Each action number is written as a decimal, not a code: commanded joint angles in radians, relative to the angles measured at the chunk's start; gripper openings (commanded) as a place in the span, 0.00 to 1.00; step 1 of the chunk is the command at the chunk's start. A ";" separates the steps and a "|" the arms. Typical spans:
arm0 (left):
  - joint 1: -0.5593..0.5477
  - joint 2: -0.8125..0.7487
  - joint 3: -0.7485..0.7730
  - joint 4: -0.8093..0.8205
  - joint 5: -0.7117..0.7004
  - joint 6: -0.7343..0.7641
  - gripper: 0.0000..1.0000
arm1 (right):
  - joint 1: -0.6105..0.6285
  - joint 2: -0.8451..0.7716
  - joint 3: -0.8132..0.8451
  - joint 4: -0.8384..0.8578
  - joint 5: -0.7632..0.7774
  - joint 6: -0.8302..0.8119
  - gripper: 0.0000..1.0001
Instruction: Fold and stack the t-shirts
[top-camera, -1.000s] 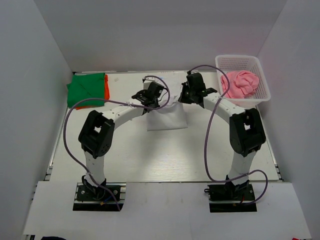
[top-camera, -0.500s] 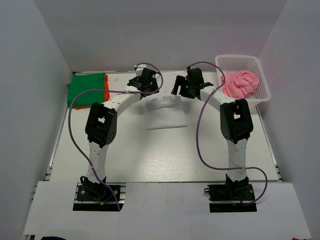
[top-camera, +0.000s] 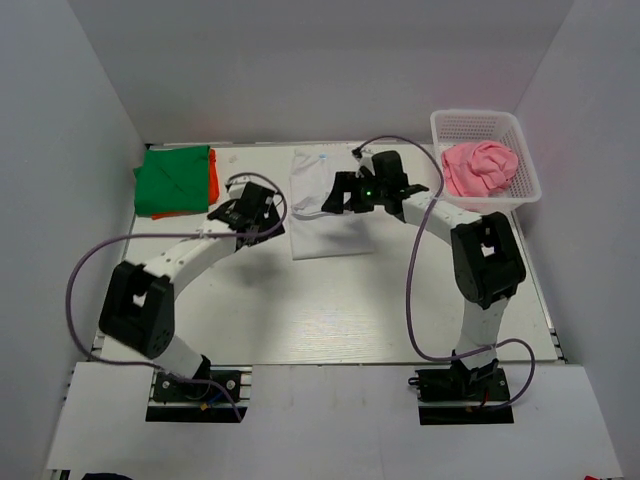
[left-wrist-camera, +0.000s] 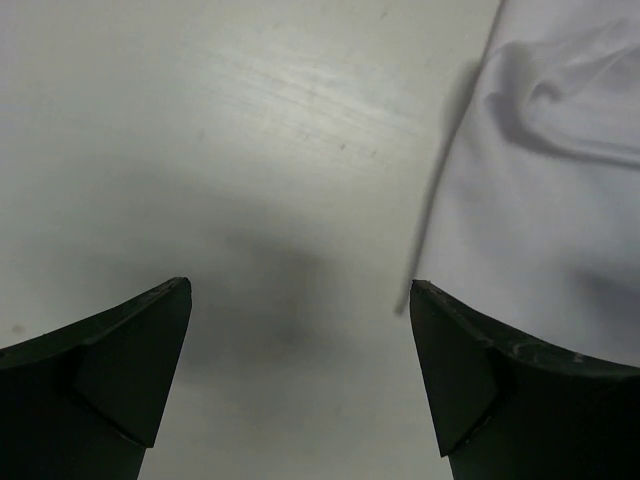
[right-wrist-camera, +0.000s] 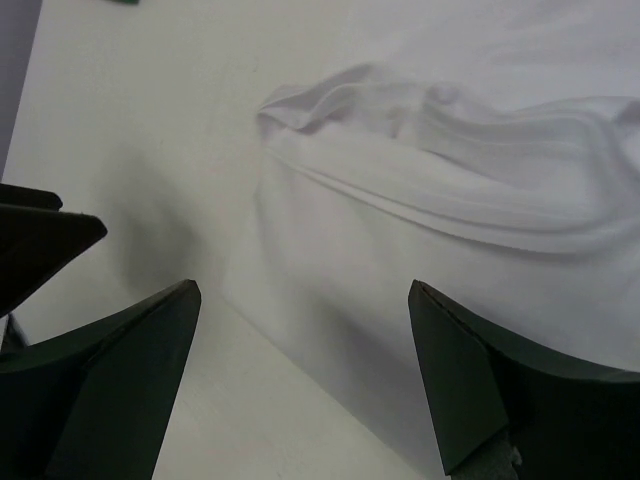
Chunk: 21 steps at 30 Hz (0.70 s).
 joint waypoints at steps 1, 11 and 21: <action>-0.012 -0.158 -0.114 -0.082 -0.019 -0.093 1.00 | 0.045 0.038 0.021 0.067 -0.098 -0.044 0.90; -0.001 -0.322 -0.271 -0.163 -0.008 -0.143 1.00 | 0.114 0.210 0.130 0.110 -0.064 -0.027 0.90; -0.001 -0.283 -0.231 -0.177 -0.028 -0.134 1.00 | 0.107 0.421 0.438 0.075 0.100 -0.018 0.90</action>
